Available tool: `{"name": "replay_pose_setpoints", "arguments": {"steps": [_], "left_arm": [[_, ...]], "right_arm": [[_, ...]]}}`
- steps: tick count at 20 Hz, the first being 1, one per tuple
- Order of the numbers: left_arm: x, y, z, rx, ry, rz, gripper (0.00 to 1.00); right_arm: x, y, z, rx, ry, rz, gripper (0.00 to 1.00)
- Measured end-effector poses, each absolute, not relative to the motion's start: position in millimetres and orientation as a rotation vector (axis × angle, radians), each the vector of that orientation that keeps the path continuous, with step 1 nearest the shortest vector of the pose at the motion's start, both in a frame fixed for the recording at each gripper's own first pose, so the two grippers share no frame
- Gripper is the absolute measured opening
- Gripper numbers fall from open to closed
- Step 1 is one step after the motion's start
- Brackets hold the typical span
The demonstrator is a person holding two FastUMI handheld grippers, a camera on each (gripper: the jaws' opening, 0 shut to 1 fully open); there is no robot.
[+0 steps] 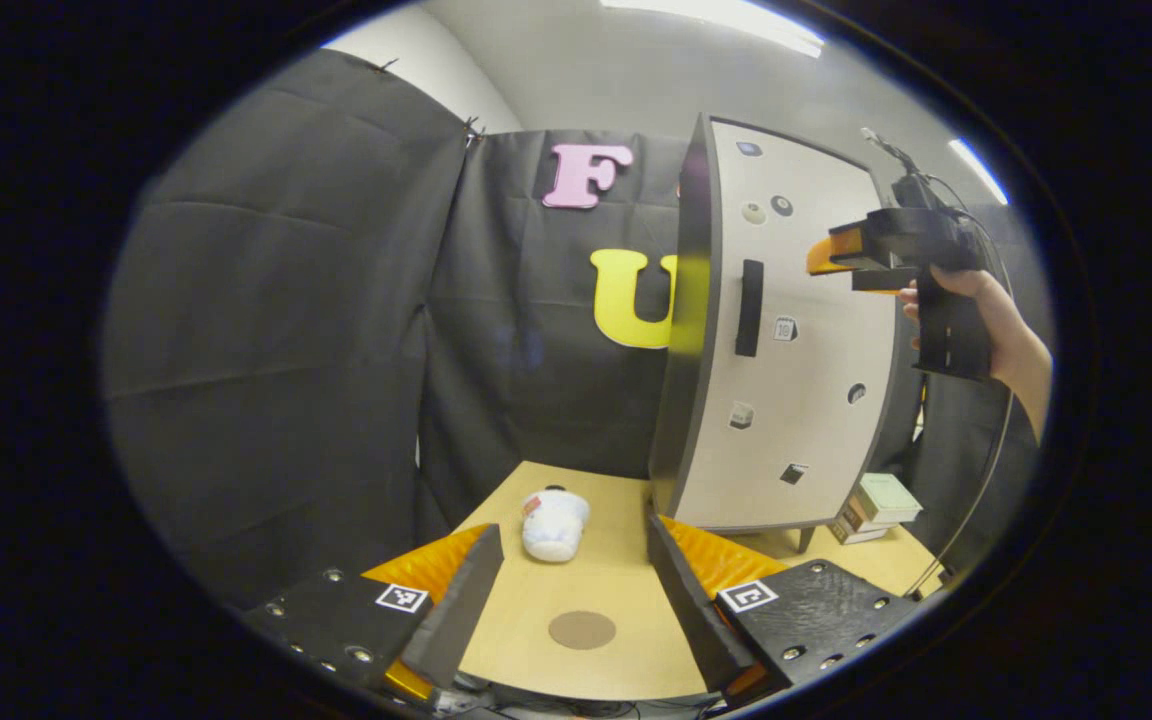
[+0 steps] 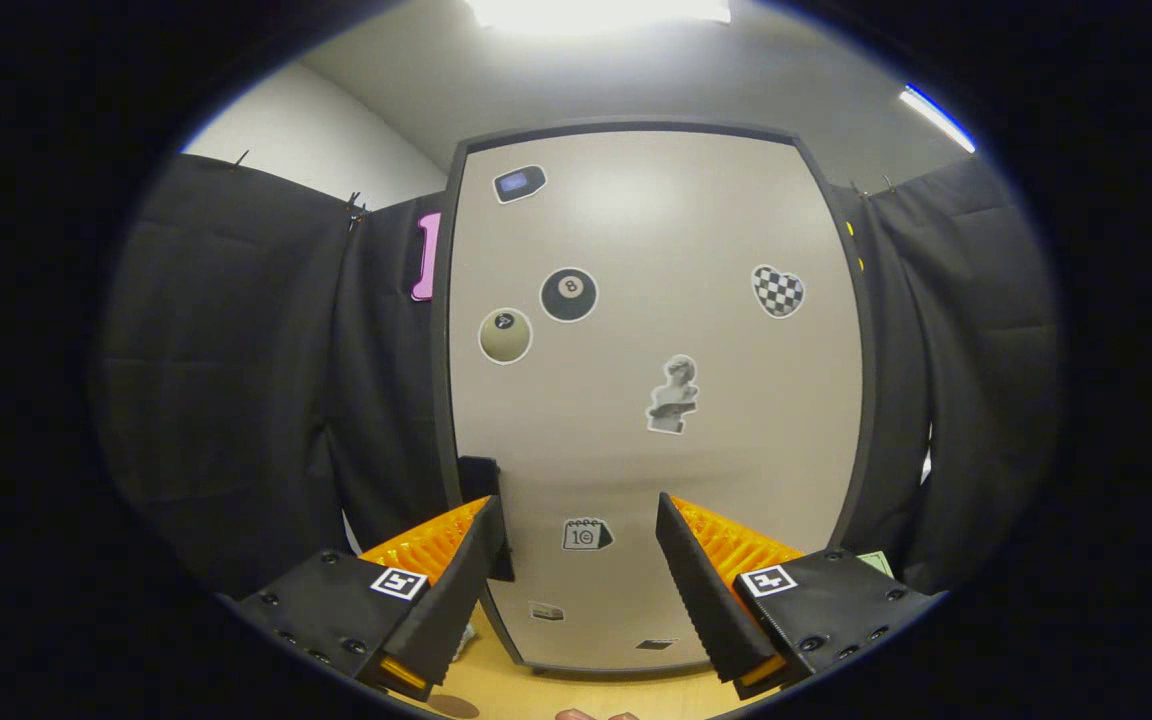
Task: Open the cabinet door with the right hand, grasp the bottle in the cabinet with the left hand and place it on the coaster, then close the cabinet door with the right hand.
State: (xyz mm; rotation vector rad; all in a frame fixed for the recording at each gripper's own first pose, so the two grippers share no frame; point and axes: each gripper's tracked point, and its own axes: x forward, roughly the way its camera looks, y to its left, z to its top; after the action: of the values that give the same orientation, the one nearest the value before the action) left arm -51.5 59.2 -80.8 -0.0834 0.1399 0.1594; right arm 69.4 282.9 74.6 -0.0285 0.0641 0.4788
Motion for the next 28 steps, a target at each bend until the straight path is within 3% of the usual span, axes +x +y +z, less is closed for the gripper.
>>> {"name": "replay_pose_setpoints", "arguments": {"steps": [17,18,19,22,25,28], "left_arm": [[-69.8,115.6,-108.6,-0.13,0.171,0.277,0.88],[-70.3,117.7,-109.3,-0.13,0.174,0.282,0.88],[-71.0,119.8,-110.1,-0.131,0.176,0.286,0.88],[-71.6,122.0,-112.9,-0.138,0.182,0.296,0.88],[-73.2,123.7,-113.8,-0.136,0.185,0.303,0.88],[-71.9,123.3,-116.1,-0.131,0.199,0.308,0.88]], "right_arm": [[112.8,364.2,21.8,-0.101,0.118,0.414,0.98],[115.1,365.6,18.4,-0.097,0.131,0.412,0.93],[117.6,366.7,14.5,-0.087,0.143,0.413,0.98],[121.9,367.8,9.0,-0.086,0.15,0.4,0.97],[124.0,367.9,4.4,-0.079,0.166,0.383,0.72],[123.6,369.5,6.0,-0.073,0.16,0.378,0.69]]}}
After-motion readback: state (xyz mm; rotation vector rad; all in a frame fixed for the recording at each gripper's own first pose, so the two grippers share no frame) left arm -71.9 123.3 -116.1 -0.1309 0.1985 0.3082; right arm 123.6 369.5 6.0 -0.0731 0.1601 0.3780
